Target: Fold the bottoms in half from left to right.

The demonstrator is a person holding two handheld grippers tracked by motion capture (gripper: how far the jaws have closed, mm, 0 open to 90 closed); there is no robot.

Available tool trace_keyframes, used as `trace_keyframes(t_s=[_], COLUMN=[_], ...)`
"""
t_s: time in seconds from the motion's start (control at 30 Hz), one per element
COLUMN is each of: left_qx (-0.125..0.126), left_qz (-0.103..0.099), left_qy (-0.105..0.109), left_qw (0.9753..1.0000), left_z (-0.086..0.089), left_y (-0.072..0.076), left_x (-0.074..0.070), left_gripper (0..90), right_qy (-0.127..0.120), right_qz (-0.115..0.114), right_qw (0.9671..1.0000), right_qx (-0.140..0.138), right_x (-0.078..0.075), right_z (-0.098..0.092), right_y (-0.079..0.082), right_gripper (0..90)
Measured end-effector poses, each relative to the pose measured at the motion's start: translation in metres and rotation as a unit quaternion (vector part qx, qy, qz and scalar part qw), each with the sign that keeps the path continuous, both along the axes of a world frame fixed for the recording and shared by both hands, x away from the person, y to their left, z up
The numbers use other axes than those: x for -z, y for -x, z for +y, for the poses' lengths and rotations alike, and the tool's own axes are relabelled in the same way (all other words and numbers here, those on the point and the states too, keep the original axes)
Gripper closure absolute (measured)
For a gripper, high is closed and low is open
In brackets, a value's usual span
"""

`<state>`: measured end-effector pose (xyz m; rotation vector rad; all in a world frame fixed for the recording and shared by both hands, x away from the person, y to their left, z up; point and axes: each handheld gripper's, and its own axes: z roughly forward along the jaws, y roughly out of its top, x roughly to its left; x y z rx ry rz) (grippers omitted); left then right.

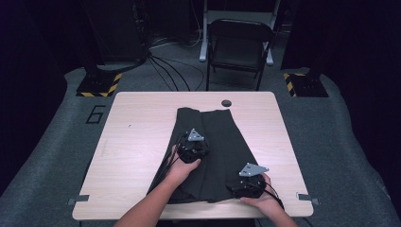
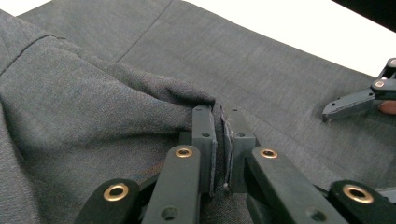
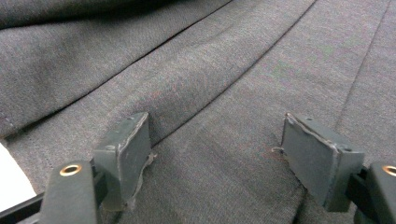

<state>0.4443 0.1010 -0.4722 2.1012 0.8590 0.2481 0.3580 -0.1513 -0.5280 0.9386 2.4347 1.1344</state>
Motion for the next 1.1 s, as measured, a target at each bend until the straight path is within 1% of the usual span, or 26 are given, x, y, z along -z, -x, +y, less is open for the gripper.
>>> trace_keyframes(t_s=[0.03,0.07,0.1,0.13,0.2,0.23,0.3,0.37,0.4,0.43,0.47,0.5,0.53,0.6,0.63,0.73,0.83,0.87,0.9,0.93,1.0,1.07,1.1], left_qx=[0.0,0.004,0.004,0.005,0.008,0.006,0.006,0.004,0.004,0.002,0.001,0.001,0.0,-0.003,-0.005,-0.012,-0.024,-0.026,-0.026,-0.026,-0.026,-0.024,-0.023], left_qz=[0.004,0.003,0.003,0.006,0.004,0.004,-0.002,-0.002,-0.002,-0.003,-0.007,-0.007,-0.011,-0.017,-0.015,-0.015,-0.005,0.0,0.0,0.004,0.007,0.008,0.015], left_qy=[-0.001,-0.006,-0.006,-0.011,-0.013,-0.009,-0.009,0.004,0.004,0.008,0.01,0.01,0.014,0.017,0.025,0.035,0.047,0.045,0.045,0.048,0.045,0.036,0.039], left_qw=[1.0,1.0,1.0,0.9999,0.9999,0.9999,0.9999,1.0,1.0,1.0,0.9999,0.9999,0.9998,0.9997,0.9996,0.9992,0.9986,0.9986,0.9986,0.9985,0.9986,0.999,0.9989], left_z=[-0.001,-0.001,-0.001,-0.002,-0.002,-0.002,-0.001,0.0,0.0,0.002,0.005,0.005,0.01,0.018,0.025,0.04,0.054,0.058,0.058,0.065,0.069,0.075,0.077], left_y=[0.0,0.0,0.0,0.0,0.001,0.001,0.002,0.003,0.003,0.005,0.007,0.007,0.008,0.01,0.012,0.017,0.024,0.026,0.026,0.031,0.036,0.043,0.045], left_x=[0.002,0.003,0.003,0.005,0.006,0.005,0.003,-0.001,-0.001,-0.004,-0.009,-0.009,-0.013,-0.019,-0.024,-0.028,-0.026,-0.024,-0.024,-0.02,-0.015,-0.009,-0.006], left_gripper=[84.4,84.2,83.7,82.7,80.0,78.6,75.3,70.8,68.0,68.0,64.3,62.7,62.7,58.2,55.2,52.5,50.7,50.2,50.0,49.8,49.6,49.5,49.5], right_qy=[0.0,-0.001,-0.001,-0.001,-0.001,-0.001,-0.001,-0.001,-0.001,-0.001,-0.001,-0.001,0.0,0.0,0.0,0.0,0.0,0.002,0.002,0.001,0.001,0.0,-0.001], right_qz=[-0.001,0.0,0.0,0.0,0.0,0.0,0.0,0.0,0.0,0.0,0.0,0.0,0.0,-0.001,0.0,0.0,0.0,-0.002,-0.002,-0.002,-0.002,0.0,0.0], right_qw=[1.0,1.0,1.0,1.0,1.0,1.0,1.0,1.0,1.0,1.0,1.0,1.0,1.0,1.0,1.0,1.0,1.0,1.0,1.0,1.0,1.0,1.0,1.0], right_qx=[0.0,-0.001,-0.001,-0.001,-0.001,-0.001,-0.001,-0.001,-0.001,-0.001,-0.001,-0.001,0.0,0.0,-0.001,0.0,0.001,-0.002,-0.002,-0.003,-0.003,0.0,0.001], right_x=[0.0,0.0,0.0,0.0,0.0,0.0,0.0,0.0,0.0,0.0,0.0,0.0,0.0,0.0,0.0,0.0,0.0,0.0,0.0,0.0,0.0,0.0,0.0], right_z=[0.0,0.0,0.0,0.0,0.0,0.0,0.0,0.0,0.0,0.0,0.0,0.0,0.0,0.0,0.0,0.0,0.0,0.0,0.0,0.0,0.0,0.0,0.0], right_y=[0.0,0.0,0.0,0.0,0.0,0.0,0.0,0.0,0.0,0.0,0.0,0.0,0.0,0.0,0.0,0.0,0.0,0.0,0.0,0.0,0.0,0.0,0.0], right_gripper=[23.5,23.5,23.5,23.5,23.5,23.5,23.5,23.5,23.5,23.5,23.5,23.5,23.5,23.5,23.5,23.5,23.5,23.5,23.5,23.5,23.5,23.5,23.5])
